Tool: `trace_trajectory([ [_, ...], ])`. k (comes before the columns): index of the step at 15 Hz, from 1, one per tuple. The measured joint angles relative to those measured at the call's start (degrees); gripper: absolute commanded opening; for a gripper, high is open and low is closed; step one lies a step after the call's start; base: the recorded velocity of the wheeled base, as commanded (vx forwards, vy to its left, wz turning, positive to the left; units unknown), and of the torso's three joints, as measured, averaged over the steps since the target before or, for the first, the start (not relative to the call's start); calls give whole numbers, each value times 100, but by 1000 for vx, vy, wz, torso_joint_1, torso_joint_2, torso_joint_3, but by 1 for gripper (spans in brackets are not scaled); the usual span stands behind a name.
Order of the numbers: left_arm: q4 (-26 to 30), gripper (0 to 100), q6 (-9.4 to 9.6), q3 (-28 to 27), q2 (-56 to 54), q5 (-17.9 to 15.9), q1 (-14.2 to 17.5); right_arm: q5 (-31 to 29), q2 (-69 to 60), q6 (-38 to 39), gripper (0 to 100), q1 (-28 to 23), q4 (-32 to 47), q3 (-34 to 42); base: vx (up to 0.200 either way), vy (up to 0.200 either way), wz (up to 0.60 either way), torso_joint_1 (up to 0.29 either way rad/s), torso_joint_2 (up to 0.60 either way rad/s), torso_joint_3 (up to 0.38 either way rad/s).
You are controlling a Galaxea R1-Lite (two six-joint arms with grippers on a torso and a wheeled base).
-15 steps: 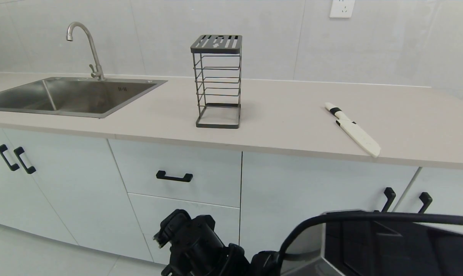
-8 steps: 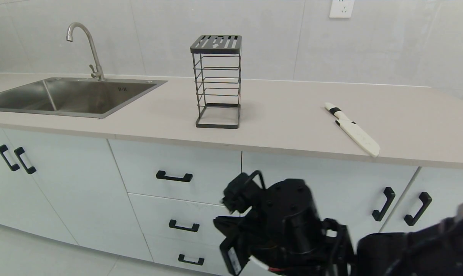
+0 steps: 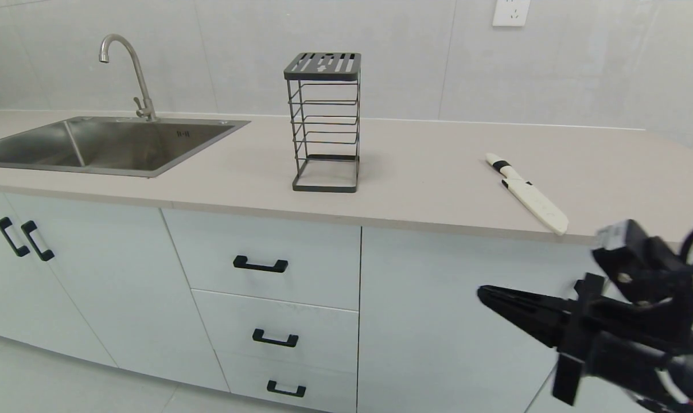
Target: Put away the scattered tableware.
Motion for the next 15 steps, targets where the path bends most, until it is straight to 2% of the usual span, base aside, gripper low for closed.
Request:
trace_trajectory([
  [3, 0, 100, -2, 0, 0, 0, 0, 930, -1488, -1054, 0, -1250, 121, 756, 0, 0, 0, 0, 0, 0],
  [7, 0, 100, 11, 0, 0, -4, 0, 1380, -3847, -1495, 0, -2500, 635, 1312, 0, 0, 0, 0, 0, 0],
  [9, 0, 100, 9, 0, 0, -6, 0, 1458, -4964, -1257, 0, -3193, 807, 1458, 0, 0, 0, 0, 0, 0],
  [12, 0, 100, 0, 0, 0, -9, 0, 1530, -6311, -307, 0, -4103, 1087, 1799, 0, 0, 0, 0, 0, 0],
  [13, 0, 100, 6, 0, 0, -9, 0, 1536, -6545, -296, 0, -4192, 1265, 1847, 0, 0, 0, 0, 0, 0],
  [15, 0, 100, -27, 0, 0, -4, 0, 1374, -6890, -282, 0, -4190, 2439, 1899, 0, 0, 0, 0, 0, 0],
])
